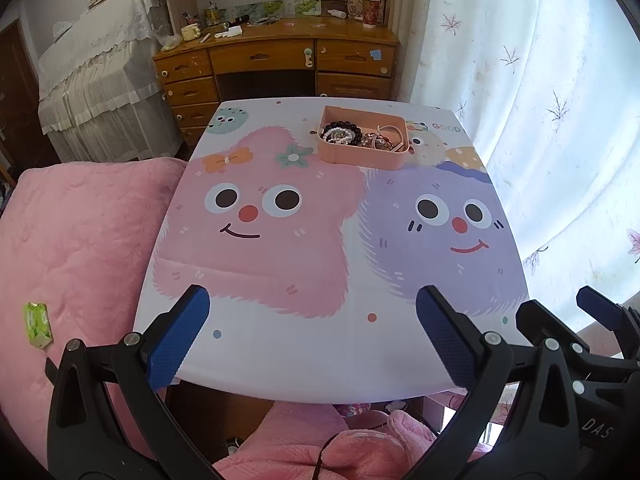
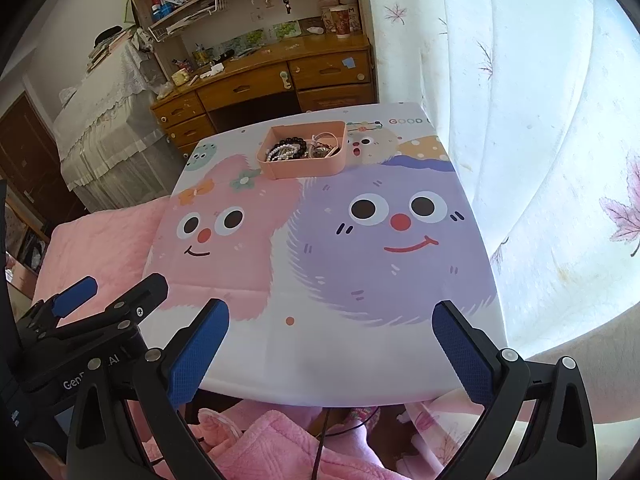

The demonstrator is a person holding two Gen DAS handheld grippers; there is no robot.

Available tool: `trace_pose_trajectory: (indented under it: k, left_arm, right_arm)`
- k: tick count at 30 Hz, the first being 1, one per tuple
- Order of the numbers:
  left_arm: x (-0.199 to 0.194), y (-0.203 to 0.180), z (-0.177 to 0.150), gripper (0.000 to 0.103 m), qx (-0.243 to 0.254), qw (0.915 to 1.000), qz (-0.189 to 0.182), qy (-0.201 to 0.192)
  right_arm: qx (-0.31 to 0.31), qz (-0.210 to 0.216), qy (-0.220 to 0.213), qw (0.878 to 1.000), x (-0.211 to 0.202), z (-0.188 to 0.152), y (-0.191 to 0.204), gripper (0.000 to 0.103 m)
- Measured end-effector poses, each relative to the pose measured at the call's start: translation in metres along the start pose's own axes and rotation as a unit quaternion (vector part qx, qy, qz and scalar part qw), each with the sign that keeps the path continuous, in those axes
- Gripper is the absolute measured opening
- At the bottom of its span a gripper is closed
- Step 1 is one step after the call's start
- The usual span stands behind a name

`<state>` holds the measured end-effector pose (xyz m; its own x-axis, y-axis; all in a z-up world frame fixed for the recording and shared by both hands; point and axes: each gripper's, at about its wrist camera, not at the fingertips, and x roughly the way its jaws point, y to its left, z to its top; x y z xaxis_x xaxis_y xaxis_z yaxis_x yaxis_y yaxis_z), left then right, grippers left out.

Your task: Organize jewelry

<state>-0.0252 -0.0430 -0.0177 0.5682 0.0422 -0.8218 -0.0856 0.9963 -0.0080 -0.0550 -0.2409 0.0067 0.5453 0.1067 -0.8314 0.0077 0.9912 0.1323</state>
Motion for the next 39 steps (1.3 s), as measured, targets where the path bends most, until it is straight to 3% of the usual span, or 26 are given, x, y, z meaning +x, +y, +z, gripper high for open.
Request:
trace_pose_trajectory:
  k: [39]
  left_arm:
    - [0.003, -0.012, 0.0, 0.102, 0.015, 0.9999, -0.001, 0.009]
  right_arm:
    - [0.016, -0.006, 0.014, 1.0, 0.006, -0.002, -0.023, 0.103]
